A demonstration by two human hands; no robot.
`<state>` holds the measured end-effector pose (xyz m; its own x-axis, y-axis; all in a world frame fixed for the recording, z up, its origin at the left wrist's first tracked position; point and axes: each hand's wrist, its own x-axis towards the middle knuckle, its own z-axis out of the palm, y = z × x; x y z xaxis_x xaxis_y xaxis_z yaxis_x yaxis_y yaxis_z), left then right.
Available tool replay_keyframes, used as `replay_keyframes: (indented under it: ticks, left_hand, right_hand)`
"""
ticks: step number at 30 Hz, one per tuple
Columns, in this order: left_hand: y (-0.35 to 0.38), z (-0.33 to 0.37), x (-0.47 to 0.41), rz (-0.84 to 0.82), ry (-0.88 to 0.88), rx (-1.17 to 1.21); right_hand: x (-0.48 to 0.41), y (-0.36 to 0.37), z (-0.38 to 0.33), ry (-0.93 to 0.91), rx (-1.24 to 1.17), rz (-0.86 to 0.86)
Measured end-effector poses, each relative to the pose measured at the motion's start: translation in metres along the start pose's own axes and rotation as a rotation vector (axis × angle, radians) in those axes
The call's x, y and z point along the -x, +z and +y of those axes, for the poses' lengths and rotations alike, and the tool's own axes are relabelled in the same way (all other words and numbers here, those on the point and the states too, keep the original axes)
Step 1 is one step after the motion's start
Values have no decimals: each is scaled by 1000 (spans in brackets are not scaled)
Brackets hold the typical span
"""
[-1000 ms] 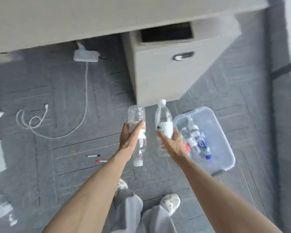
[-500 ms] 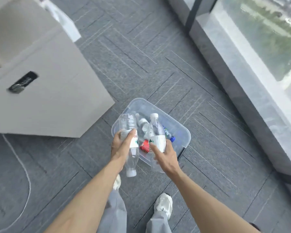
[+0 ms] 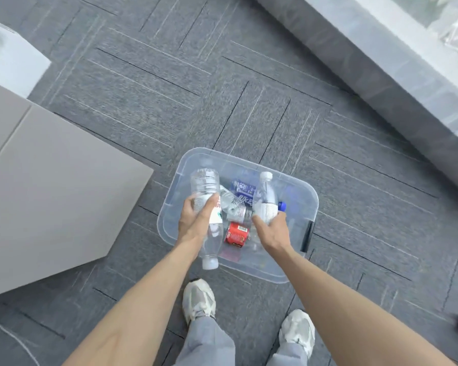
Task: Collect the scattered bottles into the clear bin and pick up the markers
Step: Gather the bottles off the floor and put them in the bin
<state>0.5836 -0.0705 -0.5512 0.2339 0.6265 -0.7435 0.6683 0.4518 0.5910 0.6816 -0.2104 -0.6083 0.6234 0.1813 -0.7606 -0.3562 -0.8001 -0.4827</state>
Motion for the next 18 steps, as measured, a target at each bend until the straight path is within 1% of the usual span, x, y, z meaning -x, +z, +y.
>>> replay_keyframes:
  ticks: [3,8,11,13,15,18]
  left_hand:
    - [12,-5,-17,-34,18,-42]
    - [26,-10,-34,-56,39,-73]
    - [27,-11,-34,-40,45,-98]
    - [25,-13,-26,-38,33,-94]
    - [21,-7,-7,-45,22,-89]
    - [14,5,18,-42,8,-82]
  right_hand:
    - [-16,8,9,44,57,-38]
    - [-42,20,28,22,159,-67]
    - [-42,17,32,38,216,-26]
    - [-31,11,32,-12,190,58]
    - [-13,1,28,-61,110,130]
    - [20,-15,15,-111,-43,140]
